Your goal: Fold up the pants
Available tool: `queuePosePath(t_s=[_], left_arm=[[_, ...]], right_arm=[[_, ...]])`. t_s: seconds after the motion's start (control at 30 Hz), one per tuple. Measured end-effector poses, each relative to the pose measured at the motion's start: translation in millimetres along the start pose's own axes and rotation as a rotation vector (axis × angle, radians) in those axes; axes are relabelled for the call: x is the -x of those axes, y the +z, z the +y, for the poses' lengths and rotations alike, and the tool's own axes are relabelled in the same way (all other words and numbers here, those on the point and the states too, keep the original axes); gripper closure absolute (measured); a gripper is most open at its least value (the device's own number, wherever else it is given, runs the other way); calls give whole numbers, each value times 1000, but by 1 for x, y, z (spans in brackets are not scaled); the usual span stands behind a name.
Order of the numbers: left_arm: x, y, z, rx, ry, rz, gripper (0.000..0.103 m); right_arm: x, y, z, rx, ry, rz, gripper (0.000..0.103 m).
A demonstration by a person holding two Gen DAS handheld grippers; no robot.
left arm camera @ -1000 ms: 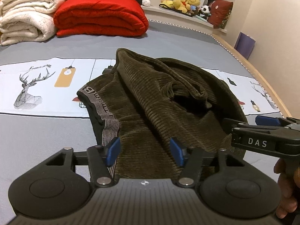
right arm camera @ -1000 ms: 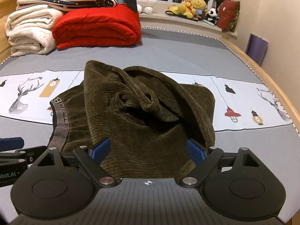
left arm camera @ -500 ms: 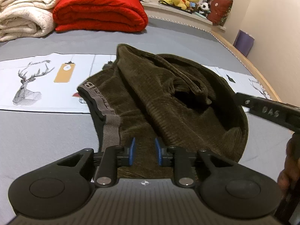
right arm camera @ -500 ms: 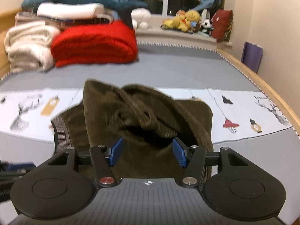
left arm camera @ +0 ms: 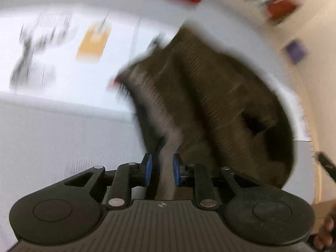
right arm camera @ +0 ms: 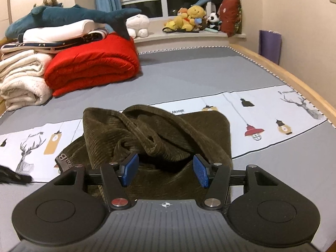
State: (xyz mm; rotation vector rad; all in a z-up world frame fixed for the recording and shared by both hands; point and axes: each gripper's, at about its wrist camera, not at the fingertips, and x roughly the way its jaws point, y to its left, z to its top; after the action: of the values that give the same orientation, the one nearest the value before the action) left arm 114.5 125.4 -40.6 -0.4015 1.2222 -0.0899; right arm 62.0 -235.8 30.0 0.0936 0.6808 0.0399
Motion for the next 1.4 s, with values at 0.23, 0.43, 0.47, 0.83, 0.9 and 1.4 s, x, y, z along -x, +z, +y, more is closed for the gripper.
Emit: queuePosePath(t_s=[0.23, 0.43, 0.47, 0.83, 0.9, 1.4], left_arm=[[-48, 24, -11, -5, 22, 67, 49], [-88, 28, -13, 40, 76, 124, 34], [-93, 28, -15, 35, 93, 132, 32], [-105, 14, -47, -211, 214, 95, 68], [-93, 12, -47, -236, 217, 71, 81], [12, -25, 88, -190, 361, 19, 87]], right_arm=[[-8, 4, 10, 21, 27, 5, 41], [-15, 5, 12, -15, 16, 31, 40], [-15, 5, 13, -16, 17, 31, 40], [-10, 14, 19, -29, 4, -17, 40], [-3, 25, 16, -11, 7, -51, 40], [-8, 35, -31, 135, -19, -70, 49]])
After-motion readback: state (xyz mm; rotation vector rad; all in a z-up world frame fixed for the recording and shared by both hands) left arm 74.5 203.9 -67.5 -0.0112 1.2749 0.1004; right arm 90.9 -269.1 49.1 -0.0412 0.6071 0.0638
